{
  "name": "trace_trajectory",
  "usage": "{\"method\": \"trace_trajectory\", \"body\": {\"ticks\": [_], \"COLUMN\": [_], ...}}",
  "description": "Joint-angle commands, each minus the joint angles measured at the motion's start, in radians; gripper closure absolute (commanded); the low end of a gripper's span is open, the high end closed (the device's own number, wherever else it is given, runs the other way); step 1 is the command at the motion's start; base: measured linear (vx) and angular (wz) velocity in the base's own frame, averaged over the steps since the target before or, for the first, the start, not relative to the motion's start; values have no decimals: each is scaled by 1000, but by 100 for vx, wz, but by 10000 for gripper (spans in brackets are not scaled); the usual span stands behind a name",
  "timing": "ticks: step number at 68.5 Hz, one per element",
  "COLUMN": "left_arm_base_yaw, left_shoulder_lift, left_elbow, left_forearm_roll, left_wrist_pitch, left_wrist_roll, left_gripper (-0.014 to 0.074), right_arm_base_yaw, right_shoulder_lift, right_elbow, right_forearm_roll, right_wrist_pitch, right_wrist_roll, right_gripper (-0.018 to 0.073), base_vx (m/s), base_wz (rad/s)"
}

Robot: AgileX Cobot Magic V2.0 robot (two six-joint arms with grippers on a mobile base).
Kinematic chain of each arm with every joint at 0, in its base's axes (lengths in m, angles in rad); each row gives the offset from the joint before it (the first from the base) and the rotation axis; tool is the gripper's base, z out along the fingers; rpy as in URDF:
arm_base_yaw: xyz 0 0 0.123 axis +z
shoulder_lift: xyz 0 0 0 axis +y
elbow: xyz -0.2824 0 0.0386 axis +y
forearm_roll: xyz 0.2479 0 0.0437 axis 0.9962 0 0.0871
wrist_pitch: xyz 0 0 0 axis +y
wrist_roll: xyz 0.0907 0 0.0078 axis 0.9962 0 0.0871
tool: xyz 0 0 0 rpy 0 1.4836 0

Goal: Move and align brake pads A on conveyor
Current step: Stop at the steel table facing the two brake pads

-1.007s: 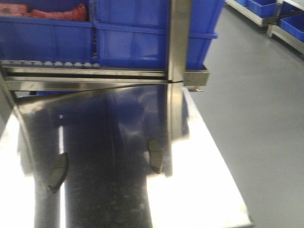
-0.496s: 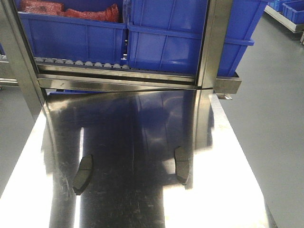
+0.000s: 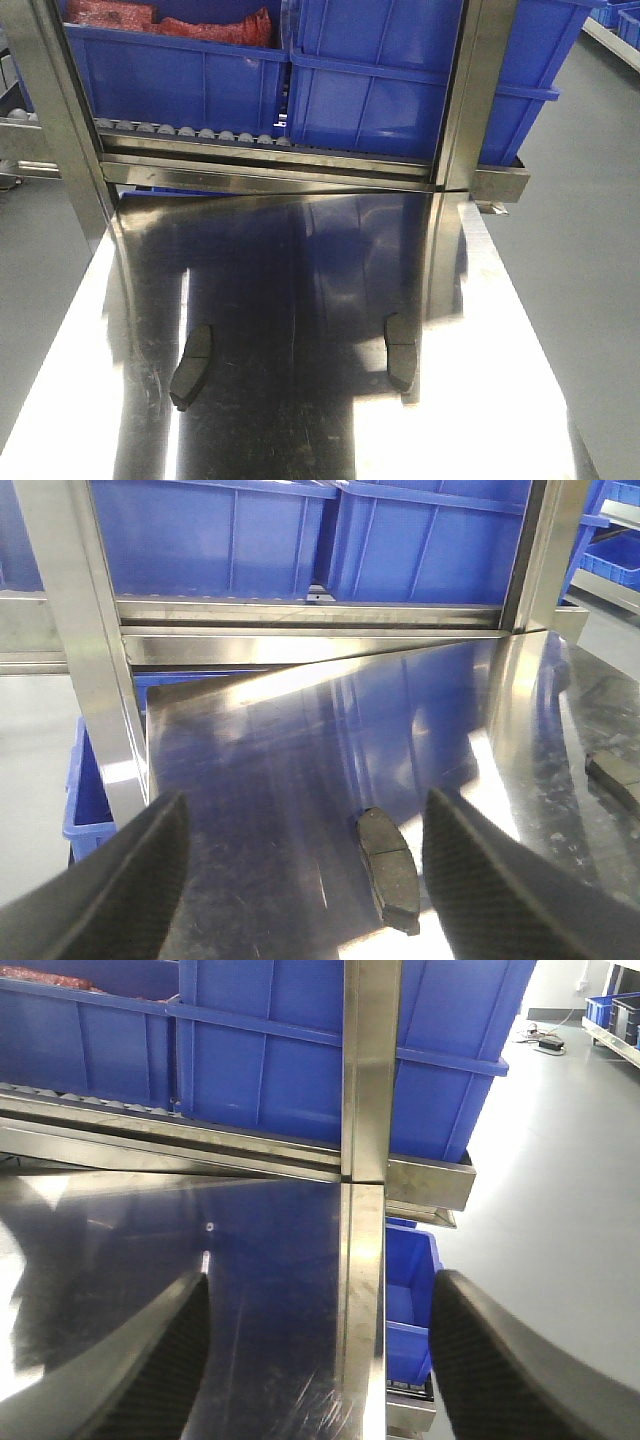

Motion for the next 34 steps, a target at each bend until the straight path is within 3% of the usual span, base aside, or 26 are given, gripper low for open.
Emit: {"method": "trace_trajectory", "body": {"ticks": [1,34], "left_arm_base_yaw": [-5,-5], "left_shoulder_lift": [11,11], "left_elbow": [-28,-28], "left_forearm_roll": [-1,-1], "left_wrist_pitch": [-69,-69], "left_wrist_roll": [-1,-1], "left_gripper": [108,108], "right_arm_base_yaw": [-4,-4], "right_shoulder_lift": [11,11], "right_elbow": [-25,-25], "right_forearm_roll": [-4,-4], "right_wrist_pitch": [-75,-75], "right_wrist_roll": [-7,-7], "right_gripper": [96,96], "base_vx": [1,0], "base_wz": [3,1]}}
